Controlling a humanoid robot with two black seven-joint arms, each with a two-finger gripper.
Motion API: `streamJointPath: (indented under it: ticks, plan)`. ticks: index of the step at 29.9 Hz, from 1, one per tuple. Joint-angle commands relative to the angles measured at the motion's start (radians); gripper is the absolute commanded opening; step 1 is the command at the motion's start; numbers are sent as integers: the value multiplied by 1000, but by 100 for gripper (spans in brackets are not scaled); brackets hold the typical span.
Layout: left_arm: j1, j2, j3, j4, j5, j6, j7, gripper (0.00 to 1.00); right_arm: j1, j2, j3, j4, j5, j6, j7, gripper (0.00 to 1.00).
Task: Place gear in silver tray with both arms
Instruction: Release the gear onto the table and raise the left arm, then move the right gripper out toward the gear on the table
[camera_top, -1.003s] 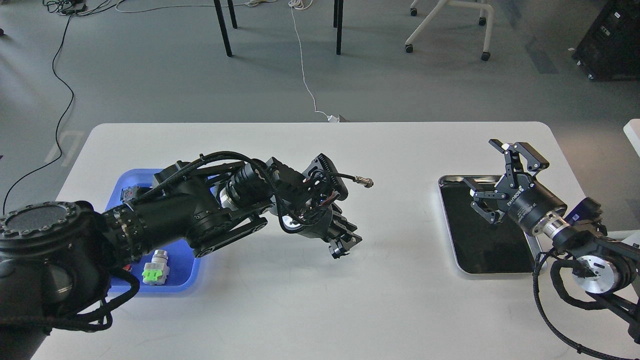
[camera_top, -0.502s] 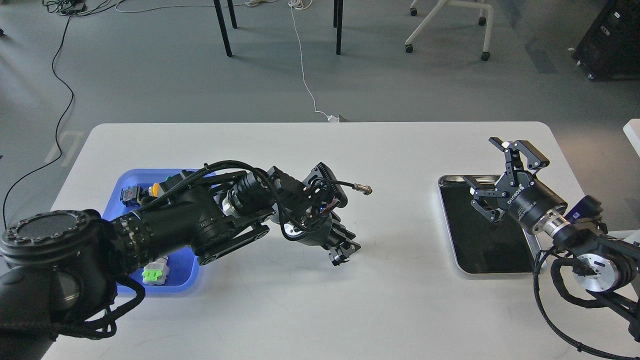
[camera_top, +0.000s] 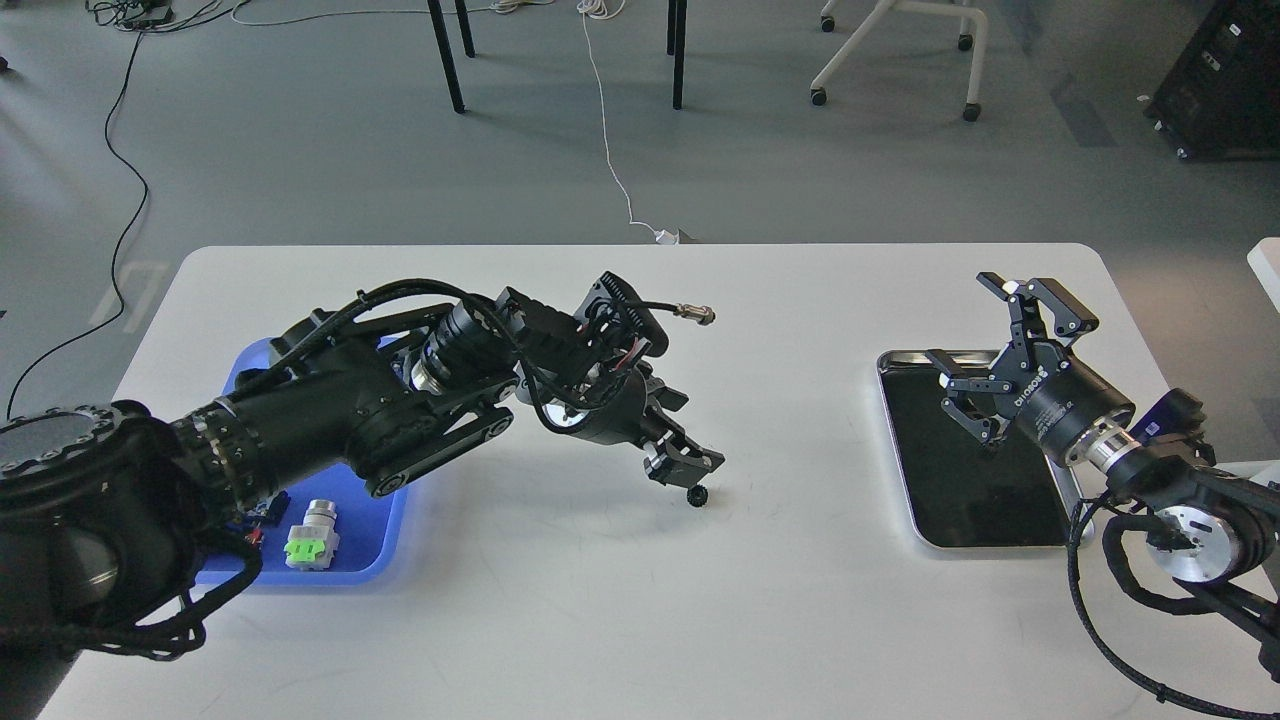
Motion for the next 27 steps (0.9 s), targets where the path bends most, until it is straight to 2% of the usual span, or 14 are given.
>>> streamJointPath:
  ticks: [1,7,11,17,19,23,27]
  plan:
    - [4,84,-40,-54,-293,21,0,98,0,-10,-3,2,-2,0,0,97]
    - [74,216,-73,-88,-908,154,0,98,6,-8,-5,9,-14,2,0,97]
    - [180,292,-148,-88,-1233,159,0,98,8,-7,-12,10,-79,2,0,97]
    - [401,335,-430,-95,-1325,147,0,98,27,-6,-28,24,-314,2,0,97]
    - [448,354,-490,-106,-1326,142,0,98,64,-8,-90,27,-379,0,0,97]
    - [504,384,-537,-106,-1372,125,0,98,257,-10,-315,27,-510,0,0,97]
    - [527,388,-579,-106,-1479,59,0,98,507,4,-558,28,-639,-1,0,97]
